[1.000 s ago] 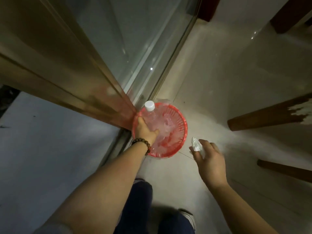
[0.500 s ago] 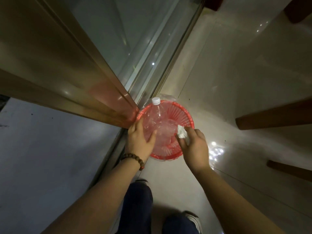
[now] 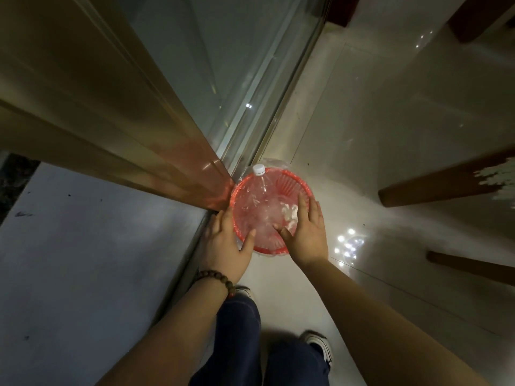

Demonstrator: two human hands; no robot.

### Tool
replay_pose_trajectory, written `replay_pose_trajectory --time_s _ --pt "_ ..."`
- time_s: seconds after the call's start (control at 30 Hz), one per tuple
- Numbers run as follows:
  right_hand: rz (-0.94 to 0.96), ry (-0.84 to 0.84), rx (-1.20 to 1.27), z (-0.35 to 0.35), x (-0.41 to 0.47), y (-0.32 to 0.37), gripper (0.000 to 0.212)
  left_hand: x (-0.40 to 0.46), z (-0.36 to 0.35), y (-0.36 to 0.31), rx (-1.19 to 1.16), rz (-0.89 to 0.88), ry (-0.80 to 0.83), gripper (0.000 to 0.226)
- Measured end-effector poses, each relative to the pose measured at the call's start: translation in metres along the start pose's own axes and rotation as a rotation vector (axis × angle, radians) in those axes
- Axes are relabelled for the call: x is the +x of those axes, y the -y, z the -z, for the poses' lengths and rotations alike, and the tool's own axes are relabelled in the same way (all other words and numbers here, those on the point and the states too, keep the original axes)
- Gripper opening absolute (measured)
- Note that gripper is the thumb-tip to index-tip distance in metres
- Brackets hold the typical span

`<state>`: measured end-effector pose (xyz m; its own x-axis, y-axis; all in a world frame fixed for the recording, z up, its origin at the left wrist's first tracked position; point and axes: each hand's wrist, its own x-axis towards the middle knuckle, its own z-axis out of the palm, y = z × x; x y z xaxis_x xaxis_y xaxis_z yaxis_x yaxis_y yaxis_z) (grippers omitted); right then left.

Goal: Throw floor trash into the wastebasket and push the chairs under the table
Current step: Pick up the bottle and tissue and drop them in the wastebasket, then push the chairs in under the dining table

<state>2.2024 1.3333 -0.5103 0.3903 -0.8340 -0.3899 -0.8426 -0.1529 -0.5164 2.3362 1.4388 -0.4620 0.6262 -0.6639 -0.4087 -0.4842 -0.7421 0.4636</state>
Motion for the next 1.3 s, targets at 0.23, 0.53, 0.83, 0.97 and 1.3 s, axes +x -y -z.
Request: replay_pose_trajectory --time_s 0.23,0.53,0.83,0.97,1.3 --pt "0.028 -0.084 -0.024 0.15 -0.081 0.058 0.073 -0.068 0.118 -0.078 0.074 -0.127 -0.028 0.071" --pt "0.035 -0.249 -0.034 0.329 -0.237 0.126 0.068 -0.183 0.251 -0.195 0.142 -0.428 -0.042 0.07" --pt "-0.243 -0.462 0.015 0.378 -0.327 0.117 0.065 -0.247 0.249 -0.252 0.213 -0.696 0.138 0.069" --pt "-0.42 -0.583 0.073 0.386 -0.377 0.098 0.063 -0.271 0.23 -0.279 0.249 -0.866 0.27 0.069" --pt "-0.753 -0.883 0.171 0.411 -0.541 0.028 0.061 -0.409 0.175 -0.347 0.304 -1.223 0.373 0.069"
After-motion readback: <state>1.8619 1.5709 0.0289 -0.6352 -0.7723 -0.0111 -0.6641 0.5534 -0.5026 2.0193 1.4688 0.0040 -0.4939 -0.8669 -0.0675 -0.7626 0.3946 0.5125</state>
